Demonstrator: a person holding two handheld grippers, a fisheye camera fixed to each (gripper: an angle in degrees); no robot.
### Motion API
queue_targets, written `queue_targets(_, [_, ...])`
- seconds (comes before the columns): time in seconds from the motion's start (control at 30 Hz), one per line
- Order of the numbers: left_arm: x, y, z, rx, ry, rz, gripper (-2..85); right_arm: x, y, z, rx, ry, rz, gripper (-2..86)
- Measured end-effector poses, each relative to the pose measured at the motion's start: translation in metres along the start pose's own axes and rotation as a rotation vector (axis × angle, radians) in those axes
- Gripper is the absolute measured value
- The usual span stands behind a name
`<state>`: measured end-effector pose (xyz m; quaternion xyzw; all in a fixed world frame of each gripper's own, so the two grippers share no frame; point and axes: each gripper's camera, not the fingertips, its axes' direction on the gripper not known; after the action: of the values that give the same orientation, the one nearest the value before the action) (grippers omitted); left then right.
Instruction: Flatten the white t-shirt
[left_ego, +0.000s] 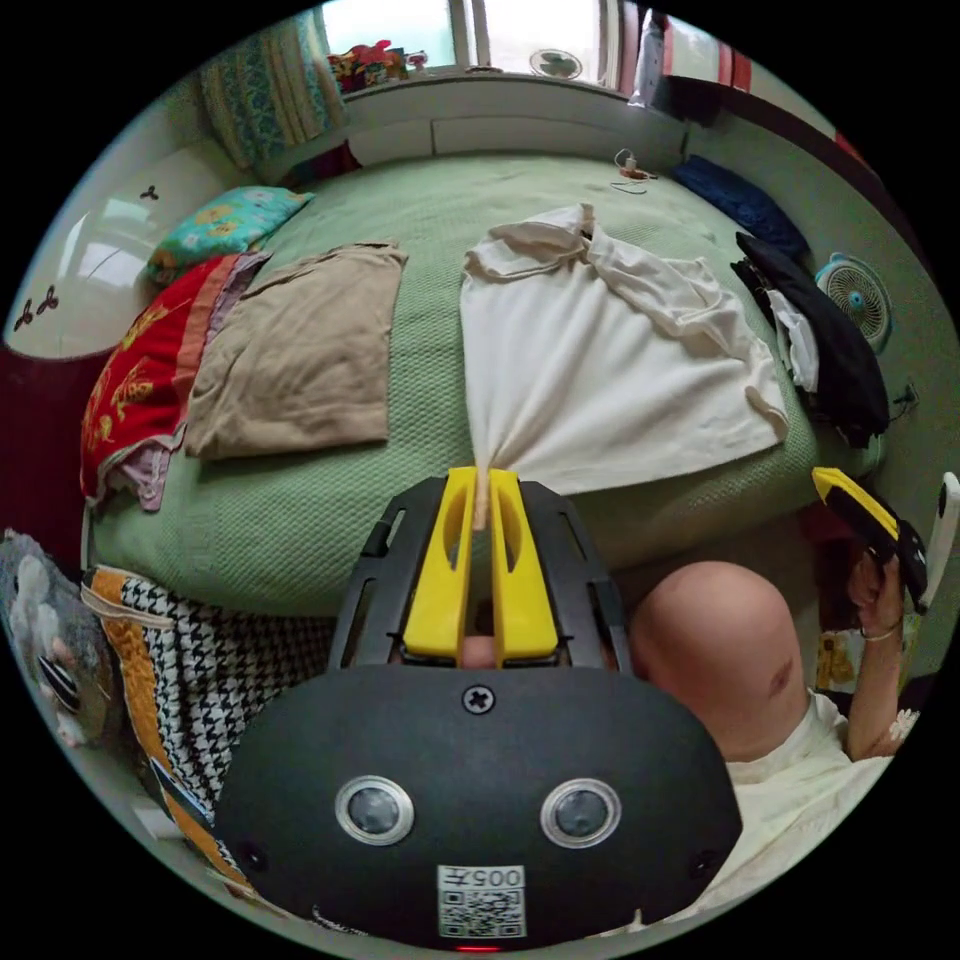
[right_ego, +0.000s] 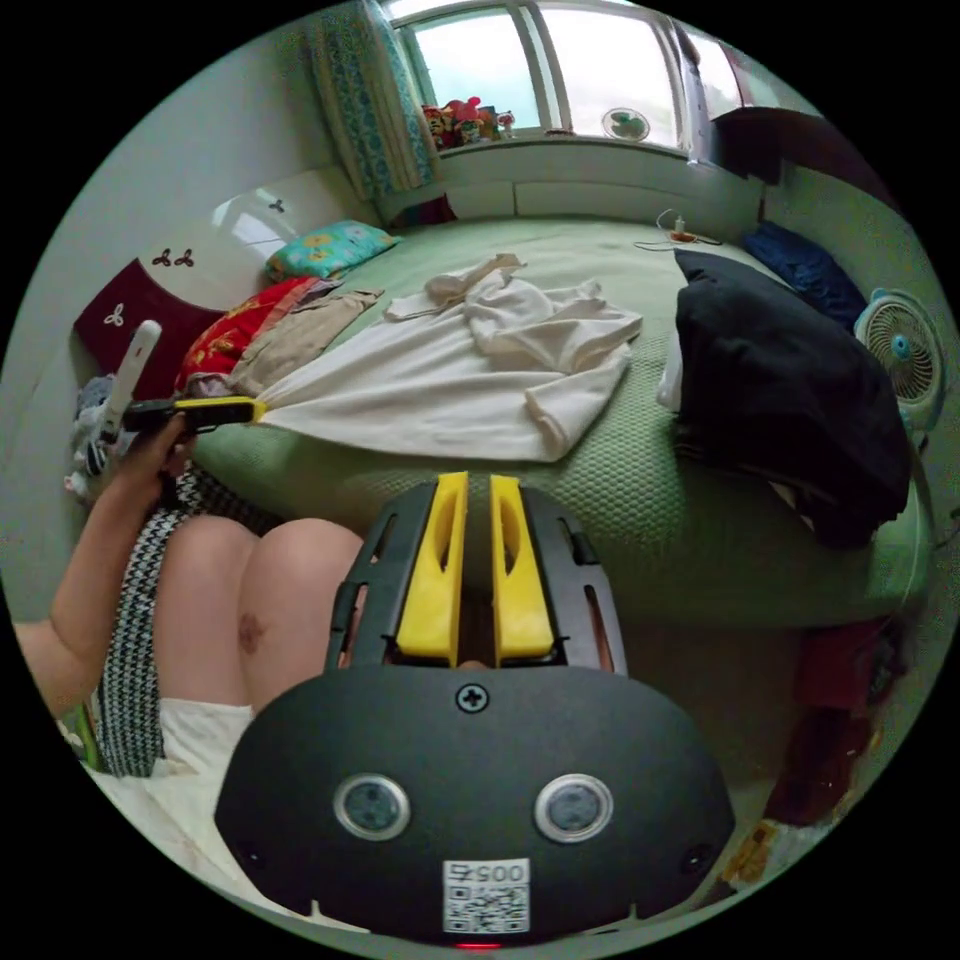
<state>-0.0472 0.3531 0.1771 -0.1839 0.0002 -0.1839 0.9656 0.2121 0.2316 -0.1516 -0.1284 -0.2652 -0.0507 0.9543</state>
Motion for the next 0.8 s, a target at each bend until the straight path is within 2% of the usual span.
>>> queue_targets(0.27, [-0.023, 0.029, -0.008, 0.013, 0.069, -0.052, 3.0, -0.034, -0.037, 0.053, -0.043, 0.306, -0.144, 6.2])
queue_targets(0.37, [-0.026, 0.03, -0.009, 0.007, 0.076, -0.051, 3.1, -0.041, -0.045, 0.078, -0.099, 0.338, -0.223, 6.3])
queue_targets(0.4, [-0.027, 0.03, -0.009, 0.007, 0.077, -0.051, 3.1, -0.041, -0.046, 0.078, -0.086, 0.329, -0.239, 3.7])
queue_targets(0.5, [-0.03, 0.033, -0.012, 0.017, 0.089, -0.051, 3.2, -0.029, -0.047, 0.06, -0.056, 0.311, -0.151, -0.4])
queue_targets(0.8, [-0.034, 0.042, -0.012, -0.033, 0.085, -0.015, 3.8, 0.034, -0.009, 0.0, 0.042, 0.138, 0.138, -0.9])
